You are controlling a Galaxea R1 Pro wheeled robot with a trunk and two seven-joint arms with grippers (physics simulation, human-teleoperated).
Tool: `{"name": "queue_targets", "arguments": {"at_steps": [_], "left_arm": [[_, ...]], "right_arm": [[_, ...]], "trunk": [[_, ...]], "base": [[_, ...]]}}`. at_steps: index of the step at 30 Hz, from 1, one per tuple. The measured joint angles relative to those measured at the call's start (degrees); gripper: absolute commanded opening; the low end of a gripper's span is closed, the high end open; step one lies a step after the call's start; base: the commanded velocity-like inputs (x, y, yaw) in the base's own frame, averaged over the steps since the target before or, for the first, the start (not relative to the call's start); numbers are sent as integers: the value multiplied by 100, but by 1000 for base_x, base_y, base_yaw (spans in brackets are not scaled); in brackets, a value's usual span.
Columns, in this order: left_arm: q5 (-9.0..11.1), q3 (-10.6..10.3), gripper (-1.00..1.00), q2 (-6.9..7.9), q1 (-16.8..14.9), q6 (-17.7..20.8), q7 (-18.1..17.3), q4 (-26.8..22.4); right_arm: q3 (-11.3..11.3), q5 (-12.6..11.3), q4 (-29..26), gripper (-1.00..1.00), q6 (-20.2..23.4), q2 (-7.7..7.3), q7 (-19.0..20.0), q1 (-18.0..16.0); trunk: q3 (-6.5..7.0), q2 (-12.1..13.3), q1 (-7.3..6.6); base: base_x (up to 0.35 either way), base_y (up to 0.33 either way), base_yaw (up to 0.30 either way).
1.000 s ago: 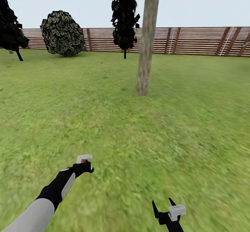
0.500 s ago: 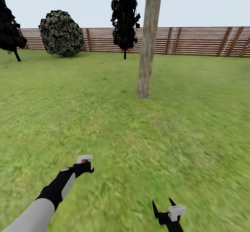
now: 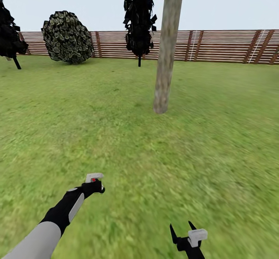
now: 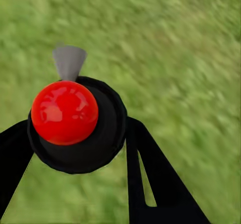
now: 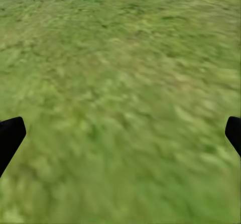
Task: In the garden, pick up the pesticide atomizer on the floor and spray pesticide onto both trees until each tree trunk is fully covered.
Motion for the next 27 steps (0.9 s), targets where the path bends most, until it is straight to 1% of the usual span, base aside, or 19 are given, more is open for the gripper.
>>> {"name": "queue_targets", "arguments": {"at_steps": [21, 27], "left_arm": [[-4, -8, -100, -8, 1, -4, -6, 0], [-5, -9, -100, -9, 0, -7, -13, 1]], "right_arm": [[0, 0, 3, 100, -7, 0, -3, -1], [0, 0, -3, 100, -9, 0, -4, 0]], "trunk": [[0, 0, 0], [0, 0, 0]], "base": [[339, -1, 0], [336, -73, 0]]}}
